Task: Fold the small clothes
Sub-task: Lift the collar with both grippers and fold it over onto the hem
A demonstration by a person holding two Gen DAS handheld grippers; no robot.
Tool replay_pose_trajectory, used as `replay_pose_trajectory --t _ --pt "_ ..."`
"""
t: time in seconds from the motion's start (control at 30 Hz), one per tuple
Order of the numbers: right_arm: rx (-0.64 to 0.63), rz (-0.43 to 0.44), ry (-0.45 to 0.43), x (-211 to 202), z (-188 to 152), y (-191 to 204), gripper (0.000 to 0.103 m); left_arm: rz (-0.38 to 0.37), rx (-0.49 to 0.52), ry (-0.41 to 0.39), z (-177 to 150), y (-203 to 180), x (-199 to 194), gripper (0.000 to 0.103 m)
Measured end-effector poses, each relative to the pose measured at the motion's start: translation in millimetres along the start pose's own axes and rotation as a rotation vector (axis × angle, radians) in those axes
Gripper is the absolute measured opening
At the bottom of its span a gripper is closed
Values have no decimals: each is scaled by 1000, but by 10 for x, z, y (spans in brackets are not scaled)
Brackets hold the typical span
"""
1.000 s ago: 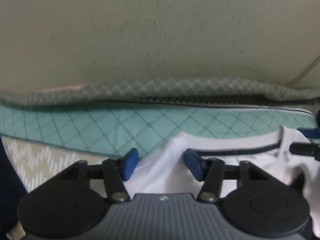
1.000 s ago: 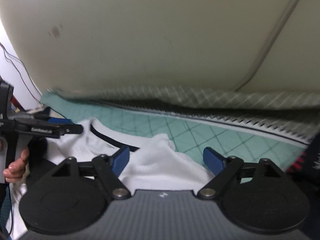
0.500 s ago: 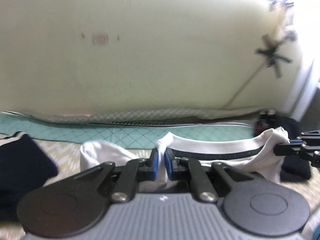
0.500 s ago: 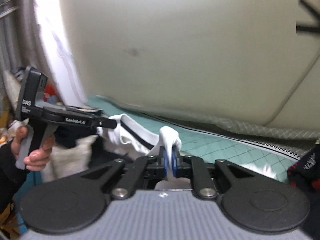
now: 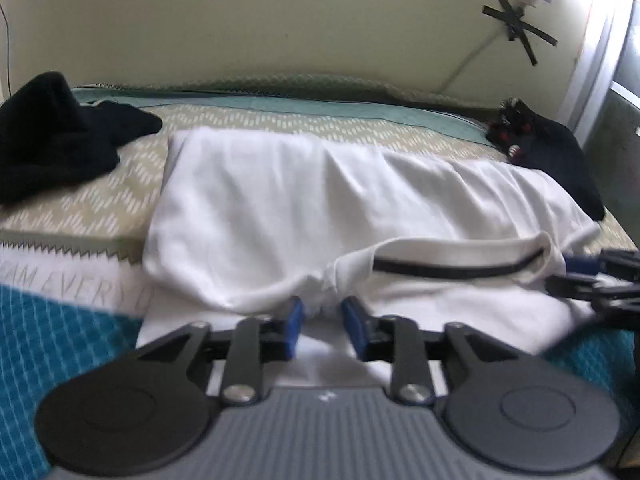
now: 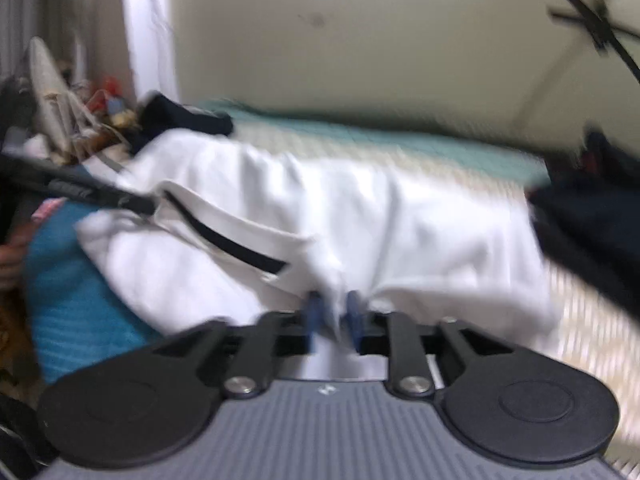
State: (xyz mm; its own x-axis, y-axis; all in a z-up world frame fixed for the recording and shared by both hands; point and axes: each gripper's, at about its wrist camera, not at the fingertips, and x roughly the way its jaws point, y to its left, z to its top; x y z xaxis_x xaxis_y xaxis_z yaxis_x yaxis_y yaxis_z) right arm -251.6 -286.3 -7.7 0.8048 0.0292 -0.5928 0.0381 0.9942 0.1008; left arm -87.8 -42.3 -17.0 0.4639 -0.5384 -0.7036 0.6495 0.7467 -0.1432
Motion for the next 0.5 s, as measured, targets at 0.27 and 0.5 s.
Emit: replay_pose_trajectory --t 0.27,0.5 --pt "170 124 -226 -660 237 -270 47 -3 -97 -258 502 301 -550 51" --pt "275 83 -4 363 714 -429 11 61 -20 -40 799 43 747 34"
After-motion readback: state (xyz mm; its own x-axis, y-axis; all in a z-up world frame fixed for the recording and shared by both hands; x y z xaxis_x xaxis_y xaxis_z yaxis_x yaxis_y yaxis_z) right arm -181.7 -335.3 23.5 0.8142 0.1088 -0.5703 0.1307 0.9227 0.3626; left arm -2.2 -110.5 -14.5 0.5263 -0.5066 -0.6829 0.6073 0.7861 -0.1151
